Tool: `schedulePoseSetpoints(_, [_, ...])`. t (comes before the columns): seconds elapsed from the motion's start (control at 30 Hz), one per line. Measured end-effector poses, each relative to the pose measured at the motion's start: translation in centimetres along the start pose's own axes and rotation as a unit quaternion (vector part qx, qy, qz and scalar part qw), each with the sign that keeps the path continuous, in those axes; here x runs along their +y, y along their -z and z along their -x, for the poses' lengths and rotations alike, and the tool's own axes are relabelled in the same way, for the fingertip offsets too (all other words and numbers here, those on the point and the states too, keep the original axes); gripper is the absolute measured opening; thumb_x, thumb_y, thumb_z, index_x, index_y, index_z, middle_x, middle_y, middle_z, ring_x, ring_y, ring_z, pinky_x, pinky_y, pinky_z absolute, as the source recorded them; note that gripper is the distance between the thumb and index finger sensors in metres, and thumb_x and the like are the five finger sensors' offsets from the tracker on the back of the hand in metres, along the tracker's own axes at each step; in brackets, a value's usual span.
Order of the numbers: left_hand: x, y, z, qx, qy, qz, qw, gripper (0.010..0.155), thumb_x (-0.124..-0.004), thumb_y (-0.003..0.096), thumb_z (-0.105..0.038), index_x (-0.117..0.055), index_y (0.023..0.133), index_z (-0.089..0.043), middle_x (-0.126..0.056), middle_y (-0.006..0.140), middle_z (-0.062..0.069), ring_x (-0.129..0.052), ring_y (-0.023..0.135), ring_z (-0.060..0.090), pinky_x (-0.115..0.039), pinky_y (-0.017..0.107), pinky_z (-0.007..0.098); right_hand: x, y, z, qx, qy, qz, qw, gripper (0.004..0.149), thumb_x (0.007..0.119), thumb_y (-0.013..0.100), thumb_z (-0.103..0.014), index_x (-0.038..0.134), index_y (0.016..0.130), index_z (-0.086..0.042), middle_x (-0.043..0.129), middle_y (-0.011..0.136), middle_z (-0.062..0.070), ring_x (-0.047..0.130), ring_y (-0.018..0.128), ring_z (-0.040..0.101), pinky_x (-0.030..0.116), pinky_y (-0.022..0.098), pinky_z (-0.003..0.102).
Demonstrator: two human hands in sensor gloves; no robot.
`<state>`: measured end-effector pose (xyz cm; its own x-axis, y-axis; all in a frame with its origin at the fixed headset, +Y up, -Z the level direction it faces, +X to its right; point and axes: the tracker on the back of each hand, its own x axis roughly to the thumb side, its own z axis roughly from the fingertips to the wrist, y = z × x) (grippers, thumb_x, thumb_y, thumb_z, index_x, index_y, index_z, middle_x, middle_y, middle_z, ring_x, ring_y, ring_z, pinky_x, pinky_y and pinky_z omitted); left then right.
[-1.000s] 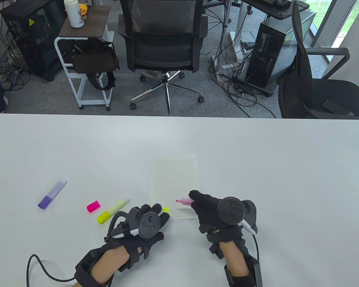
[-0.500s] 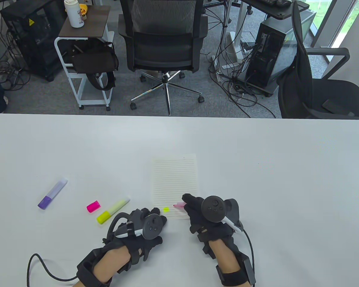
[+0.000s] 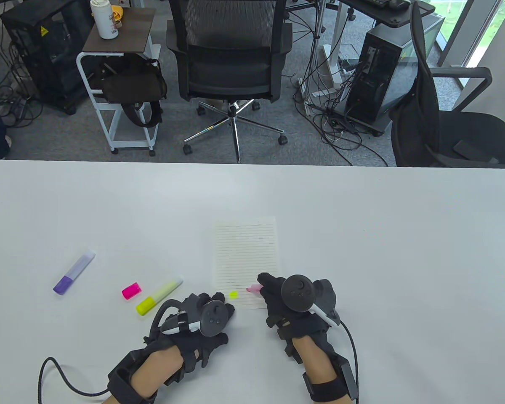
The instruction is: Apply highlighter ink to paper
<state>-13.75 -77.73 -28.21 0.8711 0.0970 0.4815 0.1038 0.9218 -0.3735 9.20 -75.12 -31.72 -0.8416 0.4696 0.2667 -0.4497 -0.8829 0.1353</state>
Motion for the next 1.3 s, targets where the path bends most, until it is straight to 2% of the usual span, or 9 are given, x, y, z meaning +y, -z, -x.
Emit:
schedulePoseSetpoints(0.1, [0.01, -0.01, -0.02, 0.001, 0.002, 0.002, 1.000, 0.073, -0.067, 0.0455, -0.057, -0.041, 0.109, -0.031, -0.032, 0.118, 0.003, -0.043, 0.107, 0.041, -0.044, 0.073, 0.066, -0.31, -0.10, -0.27, 0.003, 0.003, -0.013, 1.000, 0.039, 0.080, 0.061, -0.032, 0.075, 0.098, -0.024, 0.091, 0.081, 0.015, 0.094, 0.053, 0.031, 0.069, 0.065, 0.060])
schedulePoseSetpoints(0.33, [-0.02, 0.04, -0.02, 0.001, 0.000, 0.004, 1.000, 0.074, -0.067, 0.0454, -0.057, -0.041, 0.109, -0.031, -0.031, 0.118, 0.003, -0.042, 0.107, 0.041, -0.044, 0.073, 0.066, -0.34, -0.21, -0.25, 0.003, 0.004, 0.013, 1.000, 0.040, 0.078, 0.062, -0.033, 0.072, 0.101, -0.025, 0.089, 0.084, 0.014, 0.093, 0.056, 0.031, 0.067, 0.066, 0.061])
schedulePoseSetpoints(0.63, [-0.06, 0.06, 0.02, 0.001, -0.002, 0.004, 1.000, 0.074, -0.067, 0.0454, -0.057, -0.041, 0.109, -0.031, -0.031, 0.118, 0.003, -0.042, 0.107, 0.041, -0.044, 0.074, 0.066, 0.34, 0.04, -0.35, 0.012, -0.020, 0.003, 1.000, 0.040, 0.076, 0.063, -0.033, 0.069, 0.102, -0.027, 0.087, 0.088, 0.013, 0.092, 0.060, 0.031, 0.067, 0.067, 0.060])
schedulePoseSetpoints(0.87, [-0.08, 0.07, 0.03, 0.001, -0.003, 0.005, 1.000, 0.074, -0.067, 0.0455, -0.057, -0.040, 0.109, -0.031, -0.031, 0.118, 0.003, -0.041, 0.107, 0.040, -0.044, 0.074, 0.065, -0.28, -0.17, 0.26, 0.037, -0.024, 0.009, 0.999, 0.040, 0.077, 0.063, -0.033, 0.071, 0.101, -0.026, 0.088, 0.086, 0.013, 0.093, 0.058, 0.031, 0.067, 0.066, 0.060])
schedulePoseSetpoints(1.3, [-0.12, 0.07, 0.07, 0.002, -0.004, 0.007, 1.000, 0.074, -0.067, 0.0455, -0.057, -0.040, 0.109, -0.031, -0.030, 0.117, 0.003, -0.041, 0.107, 0.040, -0.044, 0.074, 0.065, -0.37, -0.25, 0.50, 0.046, -0.016, 0.007, 0.999, 0.040, 0.077, 0.063, -0.033, 0.071, 0.102, -0.026, 0.088, 0.086, 0.013, 0.093, 0.058, 0.031, 0.067, 0.066, 0.060])
